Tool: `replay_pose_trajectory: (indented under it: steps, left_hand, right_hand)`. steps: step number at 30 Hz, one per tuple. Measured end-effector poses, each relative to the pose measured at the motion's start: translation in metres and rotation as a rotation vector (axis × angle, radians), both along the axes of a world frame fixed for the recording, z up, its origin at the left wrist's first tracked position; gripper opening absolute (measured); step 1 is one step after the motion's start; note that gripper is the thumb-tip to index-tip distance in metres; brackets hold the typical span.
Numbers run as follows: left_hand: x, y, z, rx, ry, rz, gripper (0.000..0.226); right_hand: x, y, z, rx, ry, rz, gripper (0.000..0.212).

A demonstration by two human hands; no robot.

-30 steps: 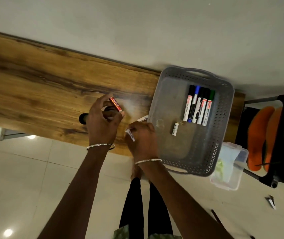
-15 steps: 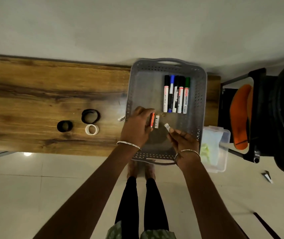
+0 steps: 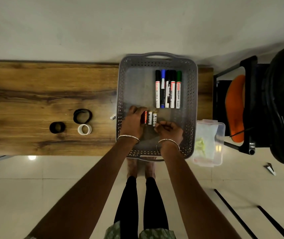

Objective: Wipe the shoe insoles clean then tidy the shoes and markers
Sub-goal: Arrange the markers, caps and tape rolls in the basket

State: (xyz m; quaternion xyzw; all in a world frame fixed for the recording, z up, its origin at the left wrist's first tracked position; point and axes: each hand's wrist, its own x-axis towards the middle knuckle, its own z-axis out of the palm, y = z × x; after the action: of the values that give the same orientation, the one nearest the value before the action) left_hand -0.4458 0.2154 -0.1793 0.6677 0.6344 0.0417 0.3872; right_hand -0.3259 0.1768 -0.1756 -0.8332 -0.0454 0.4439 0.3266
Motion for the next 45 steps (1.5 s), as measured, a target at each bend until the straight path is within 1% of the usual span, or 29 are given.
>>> replay_pose_trajectory:
  steps: [3, 7, 13, 15, 19, 21, 23, 25, 29, 32, 35, 37, 40, 45]
  left_hand:
    - [0.0, 0.001, -0.004, -0.01, -0.011, 0.015, 0.067]
    - [-0.002, 0.003, -0.008, -0.03, -0.036, 0.005, 0.071]
    - [-0.004, 0.0, -0.01, -0.014, -0.067, 0.012, 0.069]
    - [-0.004, 0.001, -0.01, -0.017, -0.073, 0.01, 0.069]
    - [-0.006, 0.005, -0.008, -0.049, -0.076, -0.009, 0.076]
    - [-0.008, 0.005, -0.006, -0.05, -0.084, -0.025, 0.074]
    - [-0.009, 0.005, -0.004, -0.02, -0.059, -0.046, 0.067]
    - [-0.008, 0.004, -0.002, 0.005, -0.024, -0.053, 0.061]
    - [-0.01, 0.003, 0.0, -0.004, 0.08, -0.054, 0.053]
    - [-0.01, 0.001, 0.004, -0.001, 0.211, -0.037, 0.05]
    - [-0.007, -0.006, 0.008, 0.007, 0.371, -0.066, 0.05]
    - [-0.007, -0.009, 0.008, 0.015, 0.416, -0.093, 0.045]
    - [-0.008, -0.009, 0.003, -0.027, 0.397, -0.091, 0.038]
    - [-0.008, -0.001, 0.0, -0.033, 0.279, -0.014, 0.034]
  right_hand:
    - [0.001, 0.002, -0.006, -0.008, -0.037, 0.108, 0.028]
    - [0.002, 0.005, -0.005, 0.009, -0.068, 0.203, 0.028]
    - [-0.002, 0.009, -0.003, 0.034, -0.136, 0.374, 0.024]
    - [0.0, 0.01, -0.001, 0.046, -0.196, 0.484, 0.03]
    - [-0.003, 0.014, -0.001, 0.089, -0.399, 0.81, 0.053]
    - [-0.004, 0.016, 0.0, 0.092, -0.439, 0.93, 0.062]
    - [-0.004, 0.02, 0.002, 0.101, -0.459, 1.023, 0.065]
    - [-0.004, 0.022, 0.003, 0.092, -0.498, 1.09, 0.061]
    - [-0.004, 0.024, 0.0, 0.079, -0.531, 1.102, 0.052]
    - [-0.003, 0.024, 0.0, 0.1, -0.537, 1.089, 0.05]
    - [-0.001, 0.023, -0.001, 0.11, -0.531, 1.058, 0.048]
    - [0.0, 0.021, -0.003, 0.115, -0.532, 1.037, 0.048]
    - [-0.001, 0.02, -0.006, 0.109, -0.528, 1.026, 0.052]
    - [0.0, 0.019, -0.008, 0.141, -0.519, 1.062, 0.051]
